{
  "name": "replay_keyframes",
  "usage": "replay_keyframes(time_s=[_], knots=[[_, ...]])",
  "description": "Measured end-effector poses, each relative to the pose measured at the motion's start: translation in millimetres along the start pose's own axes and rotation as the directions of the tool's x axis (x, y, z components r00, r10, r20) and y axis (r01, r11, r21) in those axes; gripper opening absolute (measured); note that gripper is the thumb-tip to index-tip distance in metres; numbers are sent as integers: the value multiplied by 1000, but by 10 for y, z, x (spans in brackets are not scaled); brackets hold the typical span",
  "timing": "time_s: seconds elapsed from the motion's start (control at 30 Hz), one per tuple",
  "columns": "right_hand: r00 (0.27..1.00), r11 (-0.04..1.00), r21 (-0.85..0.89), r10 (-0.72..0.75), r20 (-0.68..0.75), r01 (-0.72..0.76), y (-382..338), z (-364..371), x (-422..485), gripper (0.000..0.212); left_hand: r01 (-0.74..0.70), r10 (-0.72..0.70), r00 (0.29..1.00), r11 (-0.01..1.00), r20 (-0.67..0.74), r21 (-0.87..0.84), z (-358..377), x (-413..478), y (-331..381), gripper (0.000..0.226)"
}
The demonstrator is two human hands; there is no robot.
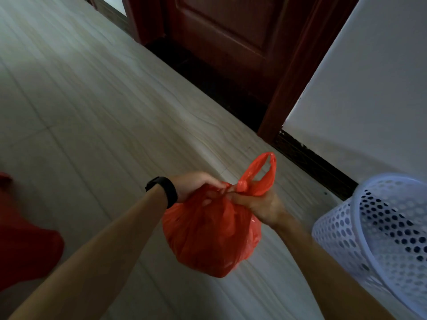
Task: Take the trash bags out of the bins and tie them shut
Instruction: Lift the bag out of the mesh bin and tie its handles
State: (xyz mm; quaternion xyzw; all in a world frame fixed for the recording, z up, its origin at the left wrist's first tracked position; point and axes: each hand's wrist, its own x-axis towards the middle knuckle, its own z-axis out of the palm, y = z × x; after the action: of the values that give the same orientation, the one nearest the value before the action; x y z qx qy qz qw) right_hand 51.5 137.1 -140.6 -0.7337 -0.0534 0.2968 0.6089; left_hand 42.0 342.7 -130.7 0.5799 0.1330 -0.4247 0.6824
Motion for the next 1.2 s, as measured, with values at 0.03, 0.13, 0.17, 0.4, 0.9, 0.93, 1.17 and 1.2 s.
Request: replay_keyframes(time_s=[0.03, 0.13, 0.17, 0.4, 0.9, 0.93, 1.17, 1.2], knots=[[998, 997, -81, -13, -64, 8, 40, 7, 7, 21, -13, 12, 1000, 999, -23, -42, 9, -7, 14, 14], [973, 969, -238, -114, -201, 64, 137, 48, 9, 21, -28, 24, 998, 997, -63, -72, -9, -22, 39, 26], [952, 945, -304, -197, -234, 121, 150, 73, -1, 22, 9, -11, 1000, 999, -30, -51, -9, -35, 56, 32], [853, 974, -226, -137, -503, 22, 196, 207, 87, 22, 162, -163, 986, 966, -12, 201, 45, -28, 196, 68], [923, 956, 270, -2, -385, 114, 132, 247, 6, 31, -250, 330, 798, 943, -504, 221, 451, 89, -59, 34], [913, 957, 264, 2, -408, 116, 113, 314, -2, 30, -332, 374, 758, 926, -534, 178, 515, 109, -112, 37], [884, 971, 238, 91, -458, 23, 79, 549, -38, 32, -601, 411, 631, 796, -658, -78, 602, 193, -246, 54], [882, 965, 261, 102, -460, 24, 73, 549, -30, 31, -610, 405, 645, 784, -648, -116, 598, 184, -241, 52]])
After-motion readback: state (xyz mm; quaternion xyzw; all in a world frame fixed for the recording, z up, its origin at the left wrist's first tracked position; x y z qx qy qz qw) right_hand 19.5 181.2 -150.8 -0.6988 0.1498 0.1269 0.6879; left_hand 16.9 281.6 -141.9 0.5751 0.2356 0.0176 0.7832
